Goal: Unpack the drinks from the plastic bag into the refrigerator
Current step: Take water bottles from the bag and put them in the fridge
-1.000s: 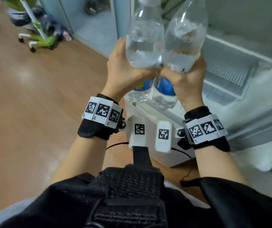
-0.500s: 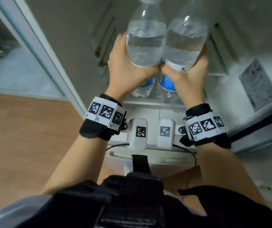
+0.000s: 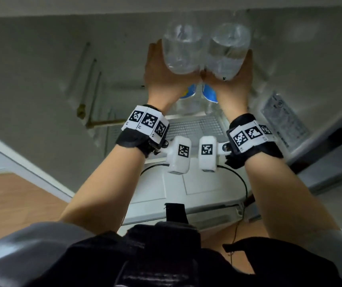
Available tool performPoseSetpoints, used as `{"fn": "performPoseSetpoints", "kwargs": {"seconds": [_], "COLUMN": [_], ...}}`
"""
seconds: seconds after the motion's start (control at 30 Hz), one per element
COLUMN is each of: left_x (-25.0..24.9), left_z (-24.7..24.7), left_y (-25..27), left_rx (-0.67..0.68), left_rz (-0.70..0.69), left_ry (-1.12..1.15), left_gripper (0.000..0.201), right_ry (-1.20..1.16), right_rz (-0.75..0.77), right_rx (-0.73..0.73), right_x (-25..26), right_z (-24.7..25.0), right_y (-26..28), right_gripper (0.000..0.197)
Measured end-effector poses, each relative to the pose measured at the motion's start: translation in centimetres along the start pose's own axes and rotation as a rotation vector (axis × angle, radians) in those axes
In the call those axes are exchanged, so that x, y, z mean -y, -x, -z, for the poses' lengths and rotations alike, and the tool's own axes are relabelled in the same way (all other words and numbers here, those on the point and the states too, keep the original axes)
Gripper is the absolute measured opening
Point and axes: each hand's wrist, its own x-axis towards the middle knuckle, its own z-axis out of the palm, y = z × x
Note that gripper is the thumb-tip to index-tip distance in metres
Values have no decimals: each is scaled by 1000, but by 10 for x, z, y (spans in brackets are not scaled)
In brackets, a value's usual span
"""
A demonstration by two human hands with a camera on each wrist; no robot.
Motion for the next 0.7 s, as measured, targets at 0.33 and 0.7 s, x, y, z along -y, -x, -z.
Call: {"fn": "performPoseSetpoints", "kwargs": {"seconds": [0.33, 0.7], "left_x": [20, 56], "left_z": [-33, -28], "left_y": [-25, -26], "left_rx": [45, 383], "left_rz": [120, 137], "left_ry": [-39, -131], "left_gripper": [87, 83], "right_ry": [1, 289], "right_rz": [-71, -154], "right_rx": [27, 152], "right_x": [-18, -48], "right_z": [-3, 14], "right_y": [-25, -20], "right_gripper": [87, 70]}}
